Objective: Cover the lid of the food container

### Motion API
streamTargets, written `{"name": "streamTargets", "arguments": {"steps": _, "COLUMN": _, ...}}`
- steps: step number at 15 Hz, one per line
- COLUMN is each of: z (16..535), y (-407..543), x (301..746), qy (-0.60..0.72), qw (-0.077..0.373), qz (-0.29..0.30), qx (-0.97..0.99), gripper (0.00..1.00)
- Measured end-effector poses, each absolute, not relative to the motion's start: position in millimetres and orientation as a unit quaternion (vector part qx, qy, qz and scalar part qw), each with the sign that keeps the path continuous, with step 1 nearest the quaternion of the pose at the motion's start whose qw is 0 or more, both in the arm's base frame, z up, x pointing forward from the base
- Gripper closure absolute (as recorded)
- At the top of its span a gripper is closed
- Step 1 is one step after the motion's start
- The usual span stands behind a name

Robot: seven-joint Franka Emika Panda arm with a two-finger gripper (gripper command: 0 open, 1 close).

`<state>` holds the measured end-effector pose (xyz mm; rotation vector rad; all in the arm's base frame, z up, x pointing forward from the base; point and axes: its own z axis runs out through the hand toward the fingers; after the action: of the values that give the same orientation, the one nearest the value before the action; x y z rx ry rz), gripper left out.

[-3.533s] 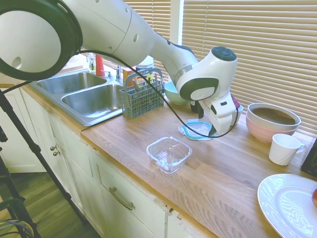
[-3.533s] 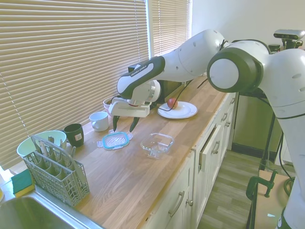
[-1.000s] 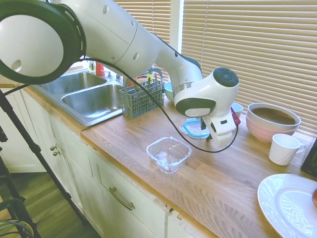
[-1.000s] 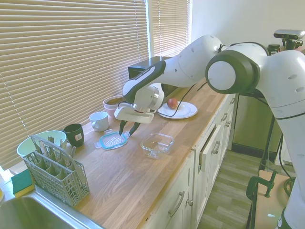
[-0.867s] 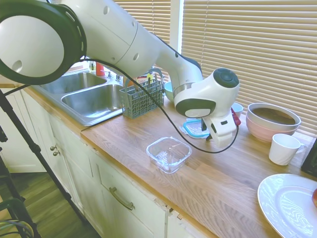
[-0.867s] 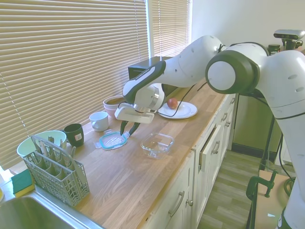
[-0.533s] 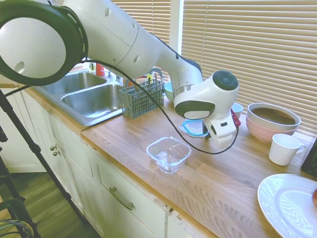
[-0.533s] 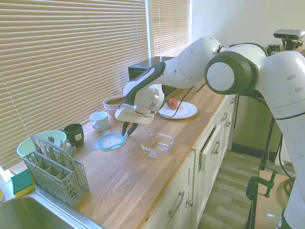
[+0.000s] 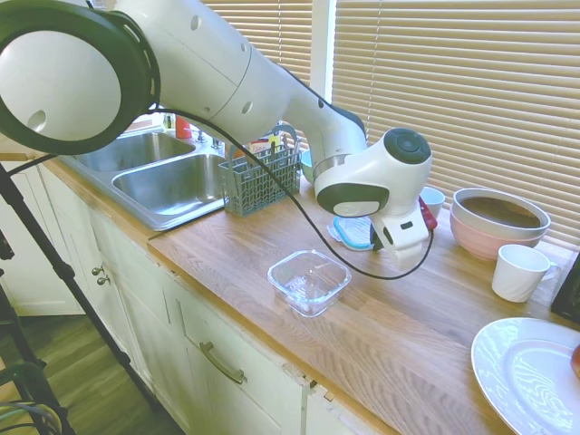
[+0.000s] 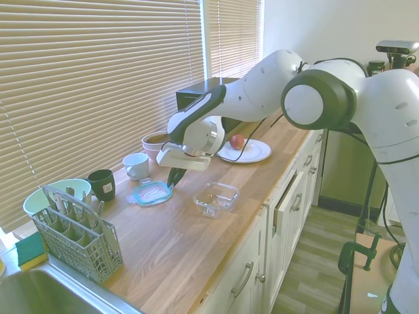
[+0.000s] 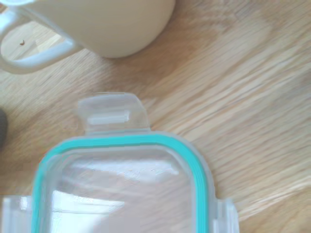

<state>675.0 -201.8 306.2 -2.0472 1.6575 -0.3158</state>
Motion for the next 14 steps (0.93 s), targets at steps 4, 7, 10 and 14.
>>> {"name": "streamTargets", "arguments": {"steps": 4, "z": 326.9, "y": -207.2, "x": 651.6, "qy": 0.611, "qw": 0.233, "qz": -0.129, "qx": -0.745, "gripper": 1.00}}
{"name": "streamTargets", "arguments": {"steps": 7, "z": 358.8, "y": -208.6, "x": 629.7, "qy": 0.607, "qw": 0.225, "qz": -0.143, "qx": -0.749, "gripper": 1.00}}
{"name": "streamTargets", "arguments": {"steps": 10, "z": 390.5, "y": -219.2, "x": 607.6, "qy": 0.609, "qw": 0.205, "qz": -0.158, "qx": -0.750, "gripper": 1.00}}
{"name": "streamTargets", "arguments": {"steps": 14, "z": 435.2, "y": -237.8, "x": 587.4, "qy": 0.612, "qw": 0.182, "qz": -0.165, "qx": -0.752, "gripper": 1.00}}
